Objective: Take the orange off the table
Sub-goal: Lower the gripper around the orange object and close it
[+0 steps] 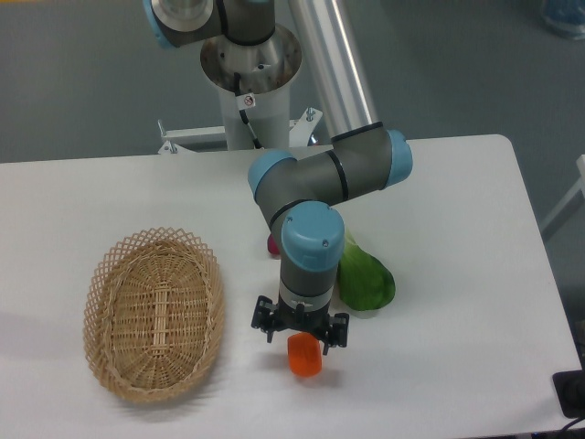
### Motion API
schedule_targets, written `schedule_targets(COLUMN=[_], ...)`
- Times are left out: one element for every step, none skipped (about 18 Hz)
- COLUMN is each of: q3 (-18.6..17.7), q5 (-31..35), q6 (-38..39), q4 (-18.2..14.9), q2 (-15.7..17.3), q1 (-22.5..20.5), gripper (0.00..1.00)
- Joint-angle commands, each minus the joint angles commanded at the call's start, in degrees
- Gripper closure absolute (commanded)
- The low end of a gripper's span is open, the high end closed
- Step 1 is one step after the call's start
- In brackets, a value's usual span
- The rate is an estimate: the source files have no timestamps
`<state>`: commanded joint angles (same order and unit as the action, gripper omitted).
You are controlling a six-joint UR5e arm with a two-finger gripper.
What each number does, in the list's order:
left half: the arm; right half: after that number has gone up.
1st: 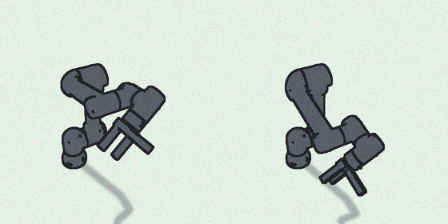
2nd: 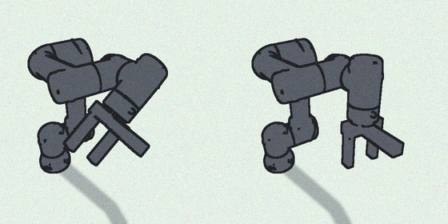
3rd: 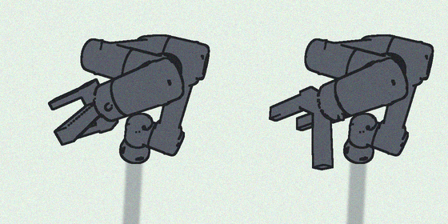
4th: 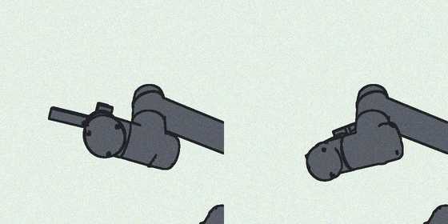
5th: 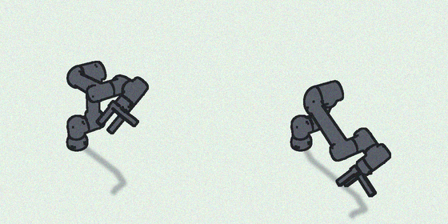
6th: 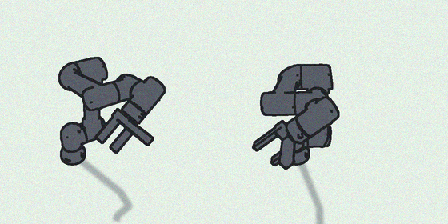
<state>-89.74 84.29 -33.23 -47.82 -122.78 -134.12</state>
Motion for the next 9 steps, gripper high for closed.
schedule_targets(q3=[0.0, -0.52, -0.79, -0.79, -0.79, -0.88, -0.88, -0.88, -0.88], q5=[0.09, 0.18, 0.18, 0.18, 0.35, 0.96, 1.93, 2.72, 2.9], q6=[0.18, 0.18, 0.09, 0.09, 0.09, 0.09, 0.09, 0.09, 0.09], q4=[0.7, 2.1, 2.81, 2.99, 3.16, 3.17, 3.17, 3.17, 3.17], q2=[-0.44, -0.7, -0.79, -0.97, -1.32, -1.41, -1.67, -1.94, -1.94], q1=[0.0, 0.09, 0.09, 0.09, 0.17, 0.44, 0.96, 1.14, 1.23], gripper=[0.0, 0.0, 0.0, 0.0, 0.0, 0.0, 0.0, 0.0, 0.0])
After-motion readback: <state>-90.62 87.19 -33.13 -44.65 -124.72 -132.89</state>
